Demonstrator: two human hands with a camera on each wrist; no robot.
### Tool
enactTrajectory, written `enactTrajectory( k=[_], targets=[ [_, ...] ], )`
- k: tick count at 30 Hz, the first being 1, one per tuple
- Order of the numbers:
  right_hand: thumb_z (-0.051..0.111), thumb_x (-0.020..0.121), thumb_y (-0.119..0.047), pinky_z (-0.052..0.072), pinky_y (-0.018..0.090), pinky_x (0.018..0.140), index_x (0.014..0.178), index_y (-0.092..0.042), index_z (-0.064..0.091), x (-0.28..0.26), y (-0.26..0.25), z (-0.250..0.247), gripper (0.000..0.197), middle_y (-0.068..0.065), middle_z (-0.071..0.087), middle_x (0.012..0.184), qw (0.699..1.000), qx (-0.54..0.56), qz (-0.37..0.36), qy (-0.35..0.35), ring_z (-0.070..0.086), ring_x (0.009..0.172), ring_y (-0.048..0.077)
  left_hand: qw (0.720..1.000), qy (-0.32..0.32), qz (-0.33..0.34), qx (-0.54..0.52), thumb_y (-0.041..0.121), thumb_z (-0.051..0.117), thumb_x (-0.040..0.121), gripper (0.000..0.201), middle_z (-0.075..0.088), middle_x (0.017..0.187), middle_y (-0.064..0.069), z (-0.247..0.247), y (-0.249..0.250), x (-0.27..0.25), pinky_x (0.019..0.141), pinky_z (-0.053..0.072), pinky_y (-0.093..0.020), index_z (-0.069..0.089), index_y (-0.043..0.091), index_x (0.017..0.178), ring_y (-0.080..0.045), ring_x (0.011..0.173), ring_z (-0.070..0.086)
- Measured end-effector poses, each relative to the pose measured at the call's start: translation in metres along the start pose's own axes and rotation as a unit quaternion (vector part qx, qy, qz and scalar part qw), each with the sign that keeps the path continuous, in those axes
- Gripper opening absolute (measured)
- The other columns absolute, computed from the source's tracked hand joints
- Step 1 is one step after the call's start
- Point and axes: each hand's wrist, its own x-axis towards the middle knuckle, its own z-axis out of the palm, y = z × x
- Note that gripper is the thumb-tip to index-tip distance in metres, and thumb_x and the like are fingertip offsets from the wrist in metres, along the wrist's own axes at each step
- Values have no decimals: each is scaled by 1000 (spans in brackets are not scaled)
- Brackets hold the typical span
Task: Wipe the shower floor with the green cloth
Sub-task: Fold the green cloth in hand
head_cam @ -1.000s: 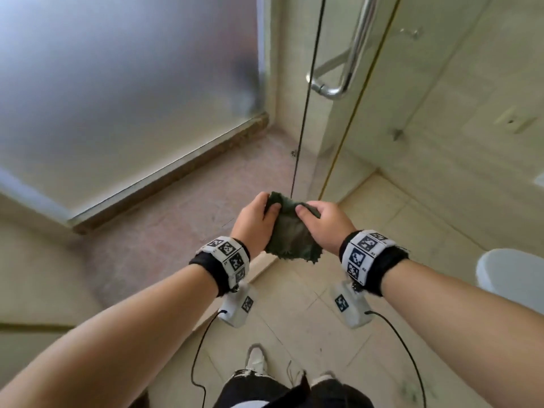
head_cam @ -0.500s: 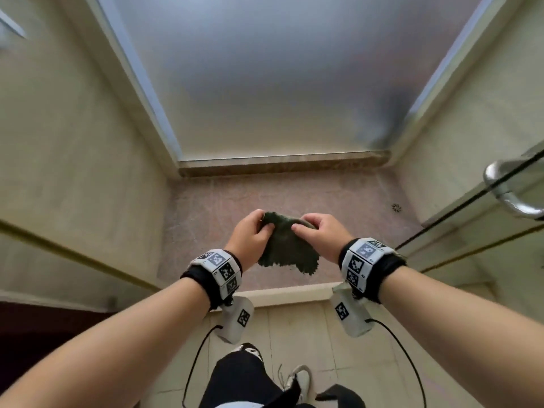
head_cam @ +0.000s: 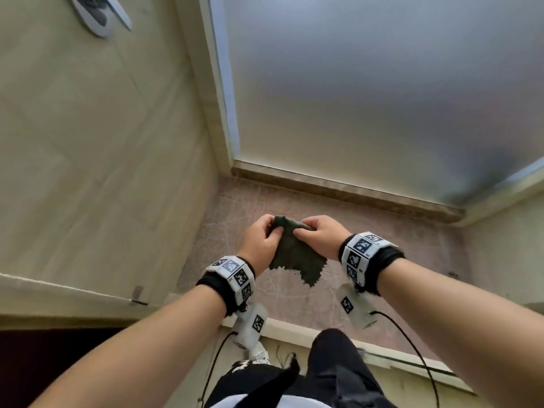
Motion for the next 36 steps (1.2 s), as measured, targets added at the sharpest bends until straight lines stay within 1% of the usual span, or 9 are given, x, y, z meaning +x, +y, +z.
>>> enactTrajectory(
  k=[2,6,12,16,20,24,28,34,36],
  targets=[
    [55,95,-32,53,28,69,80,-24,64,26,-7,-8,20,-3,67,76,1000,-13,6,-17,65,74,15,1000,16,-17,-19,8,54,97,12,67,86,-6,-2,0,20,80,55,-45,61,16,91,-23,84,65],
    [51,97,-34,50,24,64,92,-20,69,78,-17,-20,23,-4,66,77,999,-27,3,-42,62,71,11,995,56,-60,-49,9,57,96,17,68,84,-3,-6,-7,60,80,55,-43,60,23,86,-20,82,65],
    [50,96,-45,47,21,61,90,-25,68,169,-31,-56,28,-7,67,78,994,-68,-32,-84,63,71,10,985,126,-119,-14,13,61,92,14,64,76,0,-23,-17,131,72,54,-38,59,23,83,-18,72,62],
    [51,94,-48,50,22,61,89,-24,69,225,-43,-85,31,-4,69,79,990,-76,-33,-116,65,70,11,977,149,-152,-18,10,59,87,15,66,71,-3,-27,-20,176,77,56,-49,59,25,83,-27,71,66],
    [54,93,-47,56,27,66,95,-21,68,286,-62,-118,29,-1,70,83,983,-102,-48,-145,68,72,14,969,173,-174,-30,5,54,93,21,68,74,-3,-29,0,228,76,56,-45,58,23,84,-24,71,66],
    [57,92,-46,59,37,80,100,-20,68,326,-81,-124,30,3,73,88,981,-77,-23,-179,71,80,19,959,196,-199,-47,1,52,93,25,65,67,1,-41,0,246,74,57,-47,60,20,79,-17,64,63],
    [60,91,-39,60,39,80,101,-20,68,371,-102,-116,23,4,74,91,970,-91,-13,-224,72,82,20,940,238,-236,-59,2,53,93,25,64,62,6,-61,-17,262,73,57,-46,59,21,78,-14,62,62],
    [57,91,-29,58,43,85,100,-20,68,448,-115,-102,17,8,74,94,974,-87,12,-211,72,85,26,930,263,-253,-37,8,54,90,26,68,67,1,-93,-44,287,69,56,-48,59,29,76,-31,65,63],
    [54,93,-27,56,44,88,98,-18,67,472,-118,-104,17,9,74,95,975,-105,11,-197,71,88,27,926,266,-266,-18,11,53,90,23,69,70,1,-98,-44,292,68,55,-46,58,29,78,-29,67,64]
  ],
)
